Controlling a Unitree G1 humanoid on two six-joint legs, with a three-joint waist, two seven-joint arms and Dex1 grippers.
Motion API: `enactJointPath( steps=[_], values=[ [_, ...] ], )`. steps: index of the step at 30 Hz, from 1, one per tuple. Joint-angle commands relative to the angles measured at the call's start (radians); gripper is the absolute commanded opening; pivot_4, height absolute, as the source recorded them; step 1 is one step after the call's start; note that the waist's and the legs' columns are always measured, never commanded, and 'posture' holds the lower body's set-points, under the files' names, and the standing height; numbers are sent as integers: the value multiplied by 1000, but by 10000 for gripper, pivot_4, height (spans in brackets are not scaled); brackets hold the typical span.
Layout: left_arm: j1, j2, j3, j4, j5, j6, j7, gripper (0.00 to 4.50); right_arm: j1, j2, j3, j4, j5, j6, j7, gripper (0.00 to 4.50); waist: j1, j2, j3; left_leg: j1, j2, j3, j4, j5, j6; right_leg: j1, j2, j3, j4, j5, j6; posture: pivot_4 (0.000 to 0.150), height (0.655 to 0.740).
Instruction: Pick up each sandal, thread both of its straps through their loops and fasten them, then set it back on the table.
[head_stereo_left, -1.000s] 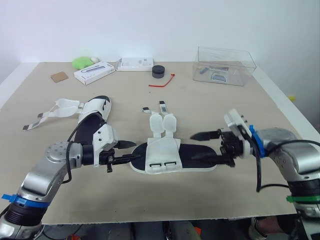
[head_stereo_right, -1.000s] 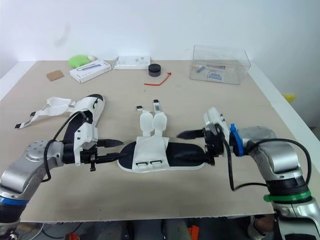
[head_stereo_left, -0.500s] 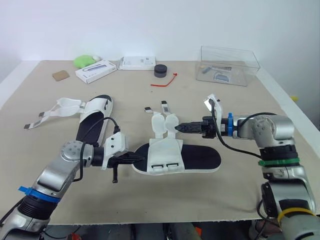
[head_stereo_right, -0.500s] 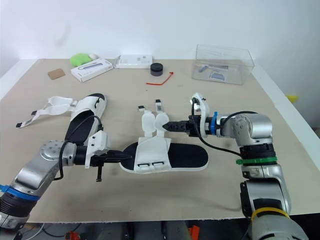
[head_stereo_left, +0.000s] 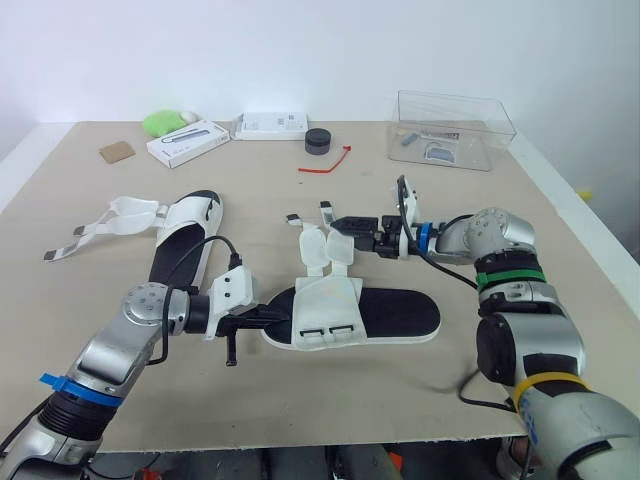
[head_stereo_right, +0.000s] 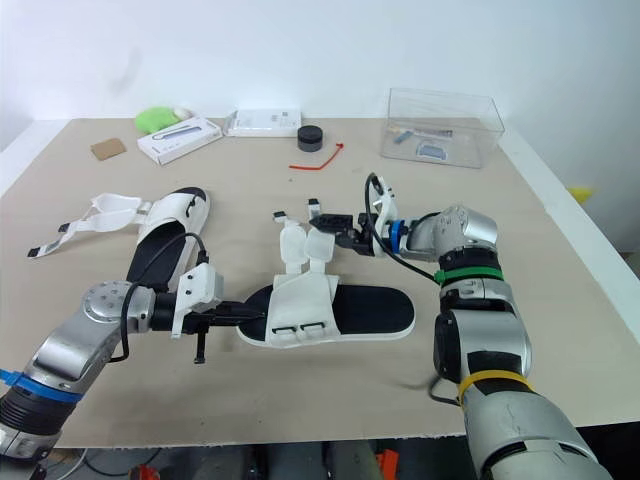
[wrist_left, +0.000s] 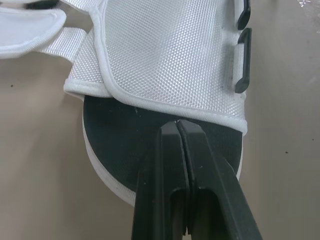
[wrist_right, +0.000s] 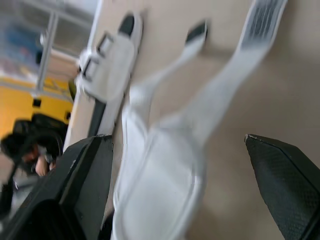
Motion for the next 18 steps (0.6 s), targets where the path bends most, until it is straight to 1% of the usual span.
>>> enactJointPath(
  steps=[1,5,11,18],
  values=[
    [13,14,18,-31,7,-12,6,277,-65,11,-54,103,-25,-91,-26,45000,0,0,0,0,0,0,0,0,0,0,0,0,0,0,0,1500,7400],
    [19,14,21,-38,4,-8,13,277,-105,31,-62,184,-54,-131,-15,45000,-1,0,0,0,0,0,-1,0,0,0,0,0,-1,0,0,1500,7400],
    [30,12,21,-55,0,4,26,277,-135,60,-30,219,-108,-123,65,45000,-1,0,0,0,0,0,-1,0,0,0,0,0,0,0,0,1500,7400],
    [47,11,16,-64,6,1,39,277,-176,78,-75,269,-123,-167,39,45000,-1,0,0,0,0,0,-1,0,0,0,0,0,-1,0,0,1500,7400]
  ],
)
